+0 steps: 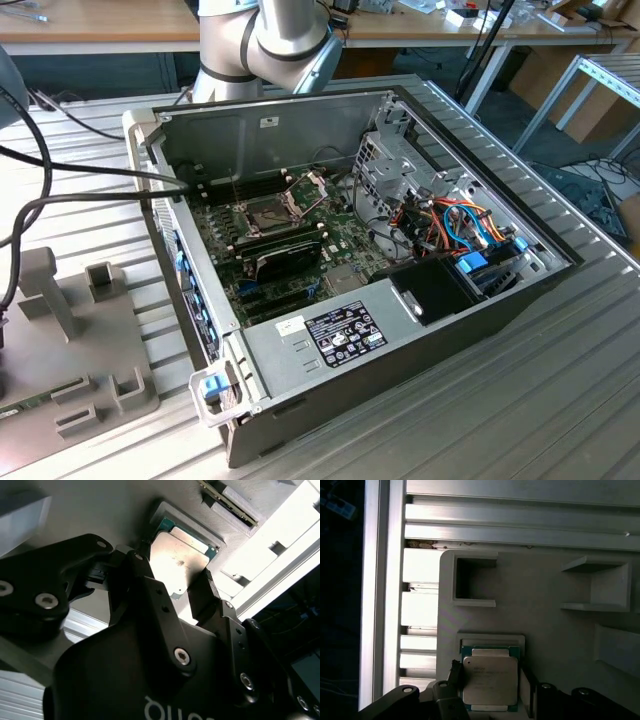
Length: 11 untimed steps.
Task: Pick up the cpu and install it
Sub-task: 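Pick up the cpu and move it towards the insertion slot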
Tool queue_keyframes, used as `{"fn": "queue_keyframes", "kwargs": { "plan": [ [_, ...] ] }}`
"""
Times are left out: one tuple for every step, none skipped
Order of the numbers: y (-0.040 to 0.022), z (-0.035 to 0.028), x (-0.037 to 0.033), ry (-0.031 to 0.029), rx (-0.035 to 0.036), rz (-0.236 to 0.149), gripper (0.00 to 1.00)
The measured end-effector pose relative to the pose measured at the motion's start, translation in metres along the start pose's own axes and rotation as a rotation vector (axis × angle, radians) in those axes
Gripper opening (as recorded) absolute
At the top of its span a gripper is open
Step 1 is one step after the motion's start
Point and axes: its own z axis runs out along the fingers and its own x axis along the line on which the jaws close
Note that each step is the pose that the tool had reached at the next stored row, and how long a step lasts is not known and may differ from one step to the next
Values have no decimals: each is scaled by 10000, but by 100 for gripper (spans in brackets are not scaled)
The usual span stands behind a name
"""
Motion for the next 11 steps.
{"fn": "queue_keyframes", "kwargs": {
  "plan": [
    [0,5,0,0,1,0,55],
    [0,11,0,-1,0,0,55],
    [0,17,0,-1,0,0,55],
    [0,22,0,-2,0,0,55],
    [0,24,0,0,0,1,55],
    [0,24,0,1,0,1,55],
    [0,24,0,1,0,1,55],
    [0,25,0,-1,0,0,55],
    [0,25,0,-1,0,1,55],
    [0,25,0,-1,0,1,55],
    [0,25,0,-1,0,1,55]
  ]
}}
